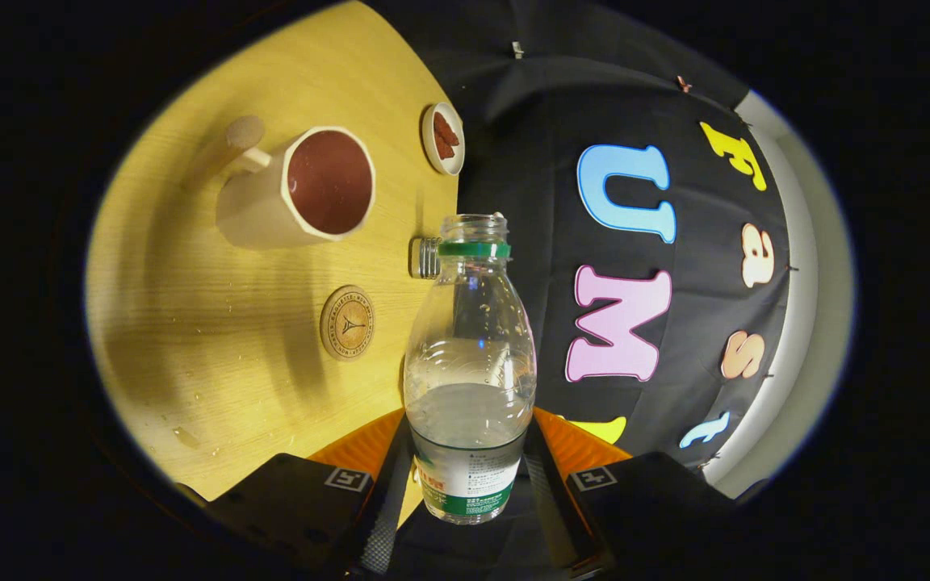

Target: Take the bottle from table, then pour the juice into the cup, finally place the bottle on the coaster

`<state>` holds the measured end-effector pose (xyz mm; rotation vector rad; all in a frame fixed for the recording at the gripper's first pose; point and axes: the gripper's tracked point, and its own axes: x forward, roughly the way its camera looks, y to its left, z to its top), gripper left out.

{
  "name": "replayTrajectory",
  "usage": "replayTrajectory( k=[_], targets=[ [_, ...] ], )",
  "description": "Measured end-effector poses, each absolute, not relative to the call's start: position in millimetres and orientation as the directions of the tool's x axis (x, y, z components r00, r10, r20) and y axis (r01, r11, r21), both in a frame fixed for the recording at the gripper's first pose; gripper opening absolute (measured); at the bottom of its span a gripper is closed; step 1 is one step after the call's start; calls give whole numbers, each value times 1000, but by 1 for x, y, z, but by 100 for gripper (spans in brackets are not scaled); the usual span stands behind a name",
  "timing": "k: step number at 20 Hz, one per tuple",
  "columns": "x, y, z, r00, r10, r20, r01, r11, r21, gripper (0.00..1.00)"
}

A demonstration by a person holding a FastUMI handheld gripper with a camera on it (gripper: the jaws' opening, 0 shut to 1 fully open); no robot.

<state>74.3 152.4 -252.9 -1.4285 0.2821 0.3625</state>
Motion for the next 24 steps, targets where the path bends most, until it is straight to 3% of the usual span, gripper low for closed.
replayTrajectory(
  k=[13,24],
  targets=[
    [81,163,-256,907,113,-405,-404,-32,-914,74],
    [88,170,-256,908,126,-401,-396,-63,-916,74]
  ],
)
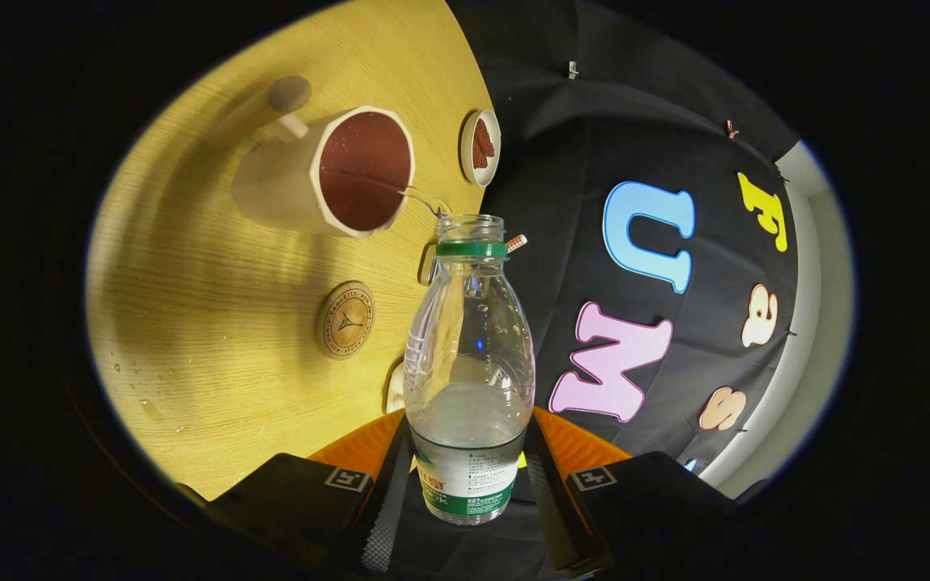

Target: Take the bottle from table, then pour the juice into the cup, finally place the bottle on the coaster

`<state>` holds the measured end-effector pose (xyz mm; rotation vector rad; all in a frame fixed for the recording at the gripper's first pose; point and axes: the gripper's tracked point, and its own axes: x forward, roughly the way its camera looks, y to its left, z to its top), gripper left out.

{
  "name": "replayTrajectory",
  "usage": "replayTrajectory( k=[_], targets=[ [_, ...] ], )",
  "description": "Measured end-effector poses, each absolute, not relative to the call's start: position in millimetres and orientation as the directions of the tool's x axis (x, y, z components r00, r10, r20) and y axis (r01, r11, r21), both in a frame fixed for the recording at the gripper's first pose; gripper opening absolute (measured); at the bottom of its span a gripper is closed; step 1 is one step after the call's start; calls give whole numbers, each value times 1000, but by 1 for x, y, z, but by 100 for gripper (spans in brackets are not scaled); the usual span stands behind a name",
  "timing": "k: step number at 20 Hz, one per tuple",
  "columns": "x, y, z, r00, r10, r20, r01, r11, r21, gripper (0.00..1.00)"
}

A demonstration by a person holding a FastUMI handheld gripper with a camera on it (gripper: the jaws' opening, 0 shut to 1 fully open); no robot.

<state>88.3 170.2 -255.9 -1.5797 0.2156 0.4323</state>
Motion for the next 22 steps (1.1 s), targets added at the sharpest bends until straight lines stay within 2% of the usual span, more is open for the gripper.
replayTrajectory(
  k=[22],
  targets=[
    [92,176,-261,907,142,-397,-376,-154,-914,74]
  ],
)
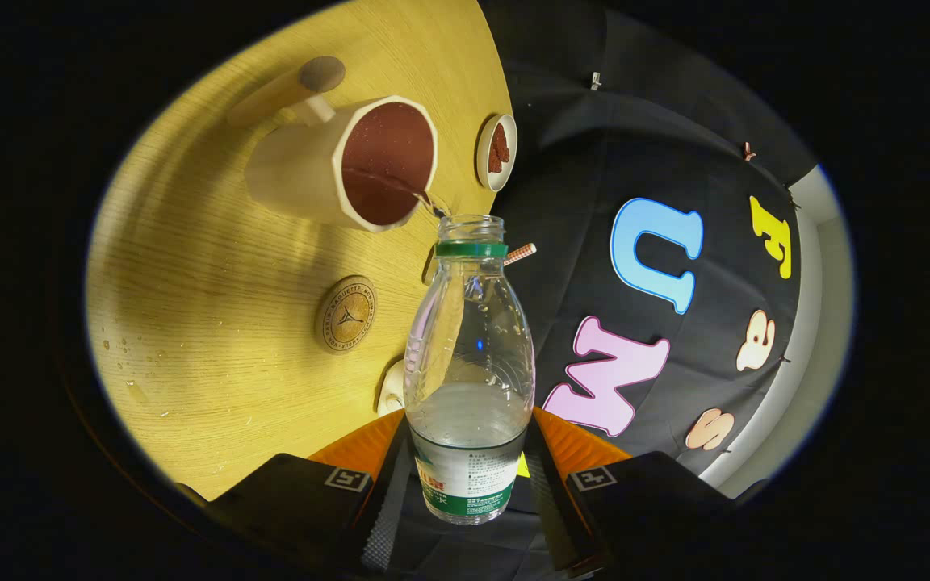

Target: Take the bottle from table, then pour the juice into the cup, finally place the bottle on the coaster

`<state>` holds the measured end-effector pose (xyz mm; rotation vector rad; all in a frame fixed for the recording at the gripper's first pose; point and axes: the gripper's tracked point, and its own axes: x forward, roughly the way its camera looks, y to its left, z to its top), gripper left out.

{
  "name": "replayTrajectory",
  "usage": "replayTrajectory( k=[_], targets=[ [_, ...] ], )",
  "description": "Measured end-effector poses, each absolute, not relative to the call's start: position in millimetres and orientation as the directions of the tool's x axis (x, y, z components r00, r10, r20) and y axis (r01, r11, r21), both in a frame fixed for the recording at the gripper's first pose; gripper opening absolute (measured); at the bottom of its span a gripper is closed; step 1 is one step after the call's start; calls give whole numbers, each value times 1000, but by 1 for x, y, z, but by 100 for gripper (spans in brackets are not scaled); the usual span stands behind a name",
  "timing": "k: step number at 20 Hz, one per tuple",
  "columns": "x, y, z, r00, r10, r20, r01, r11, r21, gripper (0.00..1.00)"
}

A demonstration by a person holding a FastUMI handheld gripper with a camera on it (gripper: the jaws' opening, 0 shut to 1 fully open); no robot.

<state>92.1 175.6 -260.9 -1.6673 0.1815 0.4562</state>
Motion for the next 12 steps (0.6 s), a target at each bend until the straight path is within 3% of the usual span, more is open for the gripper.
replayTrajectory(
  k=[12],
  targets=[
    [94,181,-252,903,187,-386,-337,-246,-909,74]
  ],
)
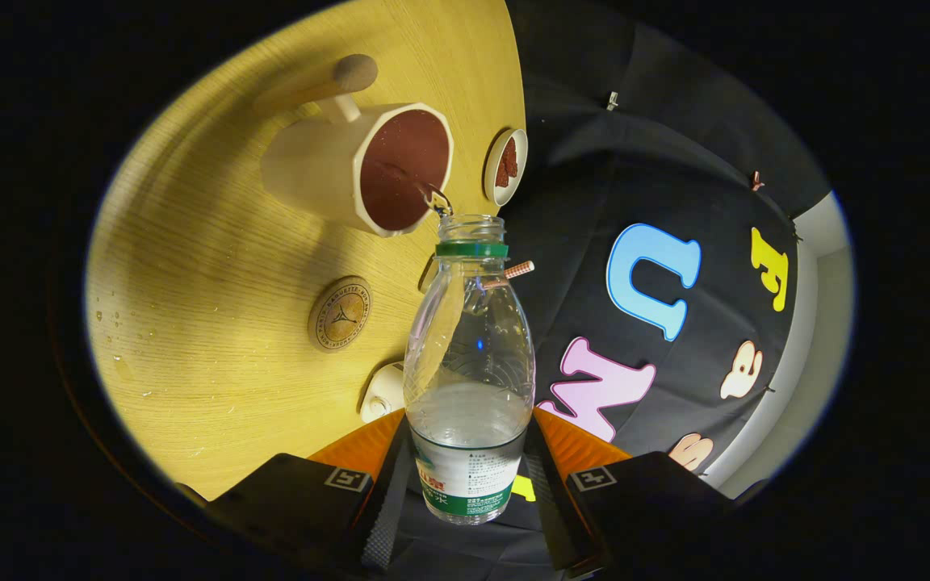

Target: Take the bottle from table, then pour the juice into the cup, finally place the bottle on the coaster

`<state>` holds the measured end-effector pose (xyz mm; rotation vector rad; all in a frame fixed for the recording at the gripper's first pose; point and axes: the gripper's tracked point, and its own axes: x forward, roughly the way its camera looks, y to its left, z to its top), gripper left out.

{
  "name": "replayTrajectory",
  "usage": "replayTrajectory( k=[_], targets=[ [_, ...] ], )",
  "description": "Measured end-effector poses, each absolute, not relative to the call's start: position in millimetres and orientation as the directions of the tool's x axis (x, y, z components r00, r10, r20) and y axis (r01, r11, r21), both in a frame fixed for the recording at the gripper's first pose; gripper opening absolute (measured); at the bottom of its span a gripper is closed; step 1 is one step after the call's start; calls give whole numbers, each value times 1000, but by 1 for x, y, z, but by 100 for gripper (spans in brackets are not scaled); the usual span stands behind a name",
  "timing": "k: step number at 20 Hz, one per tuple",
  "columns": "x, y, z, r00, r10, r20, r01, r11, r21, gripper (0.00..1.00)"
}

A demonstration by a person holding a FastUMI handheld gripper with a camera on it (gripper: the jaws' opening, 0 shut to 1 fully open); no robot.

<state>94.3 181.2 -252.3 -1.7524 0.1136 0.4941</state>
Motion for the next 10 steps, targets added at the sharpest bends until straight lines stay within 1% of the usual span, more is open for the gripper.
replayTrajectory(
  k=[10],
  targets=[
    [97,191,-242,907,212,-364,-287,-322,-902,74]
  ],
)
